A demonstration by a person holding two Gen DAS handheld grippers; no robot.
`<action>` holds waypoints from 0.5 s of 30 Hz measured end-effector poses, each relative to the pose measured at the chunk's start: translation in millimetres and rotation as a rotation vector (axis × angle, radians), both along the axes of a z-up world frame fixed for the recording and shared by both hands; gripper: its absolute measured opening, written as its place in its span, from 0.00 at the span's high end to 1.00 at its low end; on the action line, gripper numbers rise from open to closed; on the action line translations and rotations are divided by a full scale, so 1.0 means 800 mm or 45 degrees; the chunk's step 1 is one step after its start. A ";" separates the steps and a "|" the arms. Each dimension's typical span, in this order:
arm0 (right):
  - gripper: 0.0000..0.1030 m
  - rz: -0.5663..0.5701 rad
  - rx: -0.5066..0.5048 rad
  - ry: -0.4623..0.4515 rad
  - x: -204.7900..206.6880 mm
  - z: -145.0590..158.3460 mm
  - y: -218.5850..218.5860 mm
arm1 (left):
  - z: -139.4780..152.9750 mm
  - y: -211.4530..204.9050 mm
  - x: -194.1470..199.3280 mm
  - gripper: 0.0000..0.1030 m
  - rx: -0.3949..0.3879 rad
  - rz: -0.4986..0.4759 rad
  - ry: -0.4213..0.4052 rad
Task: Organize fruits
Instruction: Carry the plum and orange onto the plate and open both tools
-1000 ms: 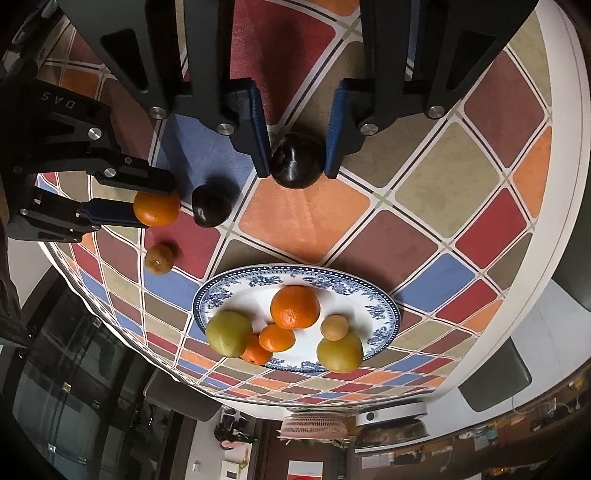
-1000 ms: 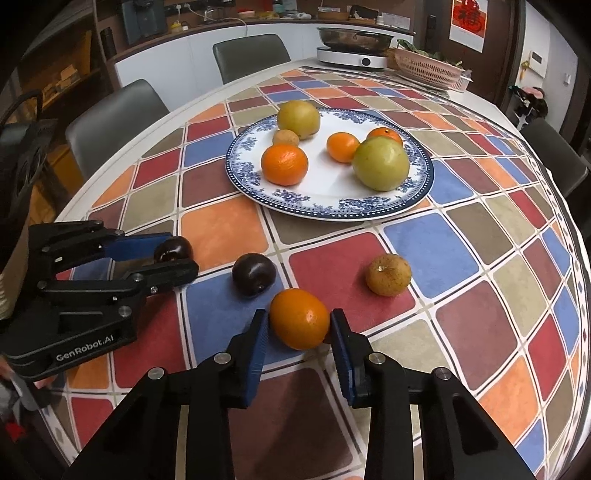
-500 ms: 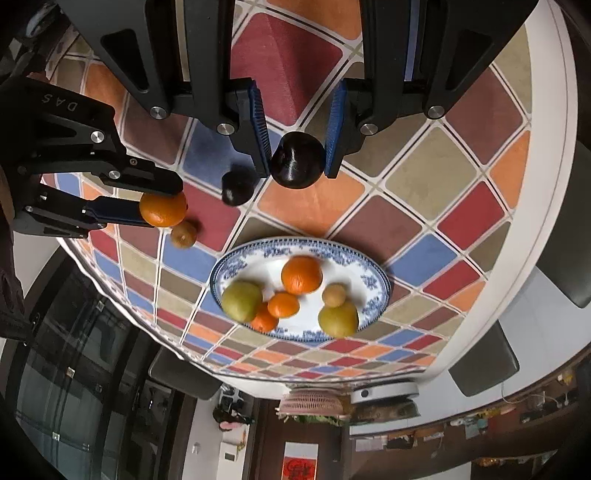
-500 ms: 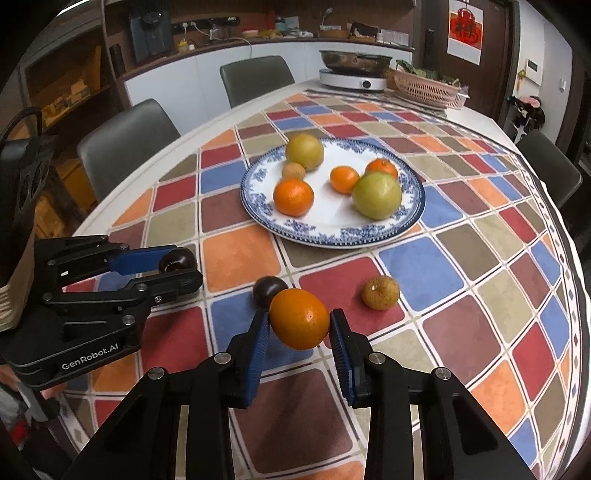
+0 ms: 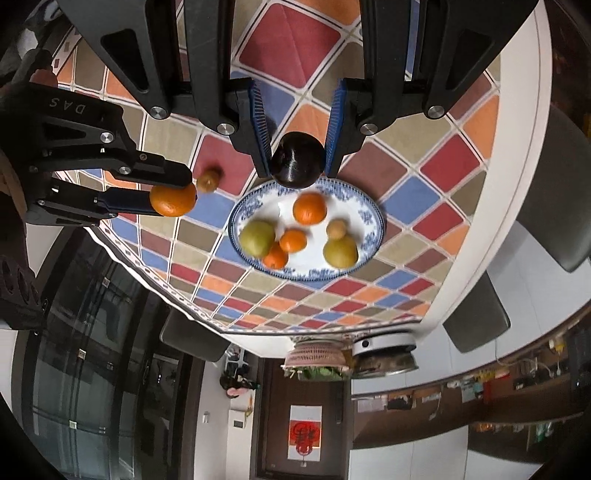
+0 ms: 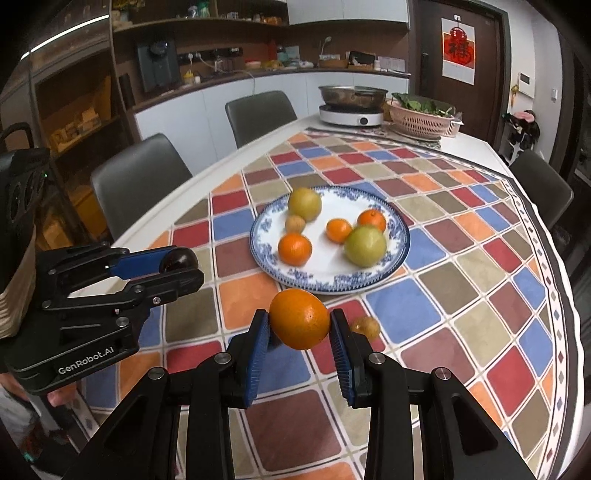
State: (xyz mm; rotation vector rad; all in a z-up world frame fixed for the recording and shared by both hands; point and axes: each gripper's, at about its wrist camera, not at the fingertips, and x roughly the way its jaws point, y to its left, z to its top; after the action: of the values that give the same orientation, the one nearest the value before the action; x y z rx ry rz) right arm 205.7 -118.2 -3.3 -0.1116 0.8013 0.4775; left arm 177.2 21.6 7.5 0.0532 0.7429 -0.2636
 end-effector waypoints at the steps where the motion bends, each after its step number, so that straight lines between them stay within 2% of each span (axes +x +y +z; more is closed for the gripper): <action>1: 0.67 -0.001 0.004 -0.008 0.001 0.003 -0.001 | 0.004 -0.001 0.001 0.72 0.002 -0.001 -0.010; 8: 0.67 -0.003 0.015 -0.092 0.014 0.033 -0.008 | 0.026 -0.008 0.017 0.72 -0.005 -0.011 -0.057; 15: 0.67 -0.005 0.036 -0.127 0.047 0.056 -0.014 | 0.042 -0.015 0.050 0.72 -0.007 -0.028 -0.079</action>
State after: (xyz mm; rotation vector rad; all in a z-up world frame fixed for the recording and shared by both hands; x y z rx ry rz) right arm 243.7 -129.0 41.4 -0.1072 0.6969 0.4757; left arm 217.4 9.9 41.0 0.0641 0.6805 -0.2840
